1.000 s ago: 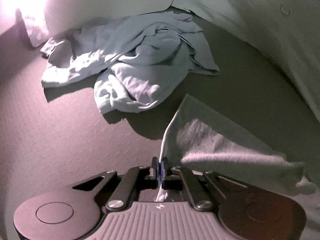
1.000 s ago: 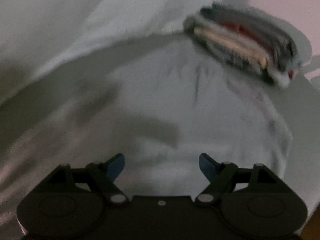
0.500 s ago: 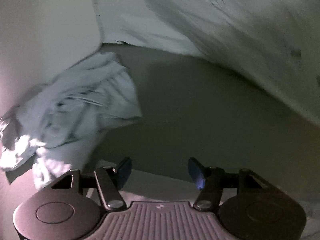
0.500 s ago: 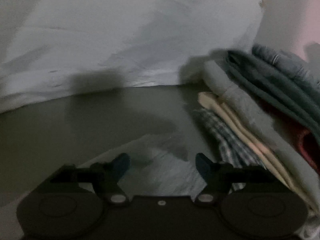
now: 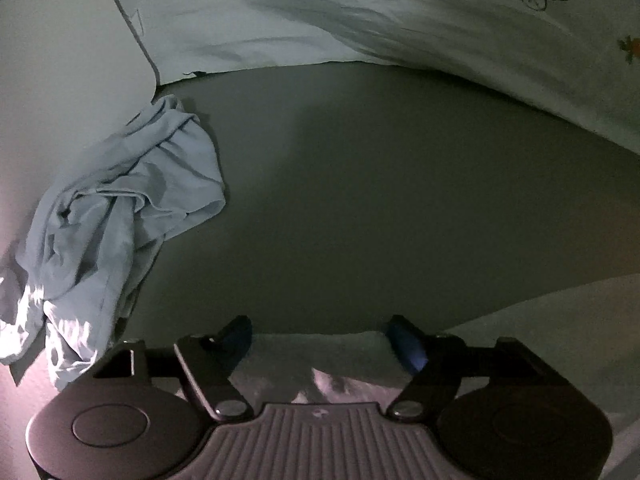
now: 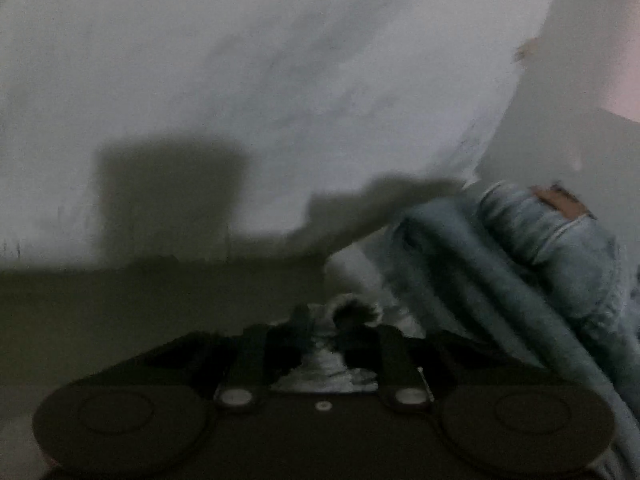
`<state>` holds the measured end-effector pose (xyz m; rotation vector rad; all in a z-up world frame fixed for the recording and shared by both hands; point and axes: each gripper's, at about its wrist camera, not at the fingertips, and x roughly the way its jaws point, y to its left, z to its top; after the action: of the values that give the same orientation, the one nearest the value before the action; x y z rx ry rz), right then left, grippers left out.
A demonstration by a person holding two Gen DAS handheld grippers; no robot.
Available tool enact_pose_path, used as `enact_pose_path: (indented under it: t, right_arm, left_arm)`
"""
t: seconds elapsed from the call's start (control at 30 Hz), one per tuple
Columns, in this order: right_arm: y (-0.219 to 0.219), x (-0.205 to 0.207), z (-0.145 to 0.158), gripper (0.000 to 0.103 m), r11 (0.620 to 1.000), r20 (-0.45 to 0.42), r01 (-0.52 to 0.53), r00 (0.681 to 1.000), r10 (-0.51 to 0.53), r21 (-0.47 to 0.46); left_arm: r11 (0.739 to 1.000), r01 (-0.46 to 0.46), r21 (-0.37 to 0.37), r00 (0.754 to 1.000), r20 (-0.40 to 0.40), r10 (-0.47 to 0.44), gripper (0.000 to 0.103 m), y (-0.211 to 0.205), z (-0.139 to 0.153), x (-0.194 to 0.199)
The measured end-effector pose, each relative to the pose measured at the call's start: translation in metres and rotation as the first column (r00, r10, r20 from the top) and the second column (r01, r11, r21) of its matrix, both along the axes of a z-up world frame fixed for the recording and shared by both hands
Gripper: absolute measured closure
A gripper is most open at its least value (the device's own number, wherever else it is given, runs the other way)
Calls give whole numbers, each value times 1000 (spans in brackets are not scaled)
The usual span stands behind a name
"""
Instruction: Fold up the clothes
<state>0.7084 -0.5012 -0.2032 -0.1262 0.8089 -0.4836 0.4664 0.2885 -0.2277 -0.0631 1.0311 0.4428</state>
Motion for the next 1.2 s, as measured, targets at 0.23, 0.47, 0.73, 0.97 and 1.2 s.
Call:
enact_pose_path:
  t: [0.23,0.47,0.73,0.97,1.2]
  right_arm:
    - [96,-34,3,35,932,-21,-261,964,264,-252]
    - [184,-89,6,29,912,43,-403,913,407,-78]
    - [288,-172,-5,29,877,28,-460,887,461,136]
    - [325,-206,23,29,892,71,-425,905,419,154]
    - [308,-224,53,29,943,150,-293,951,270,159]
  left_arm:
    - [992,41,118,999,-32,-38,20,5,8,-11]
    - [990,-116,-79,991,50,121,18,58,12,-55]
    - [991,-31,-131,991,126,48,52,58,-3,-48]
    - [997,-72,-12,982,175,73,100,41,38,-31]
    - [990,-139,18,962,240,131,99,78,86,8]
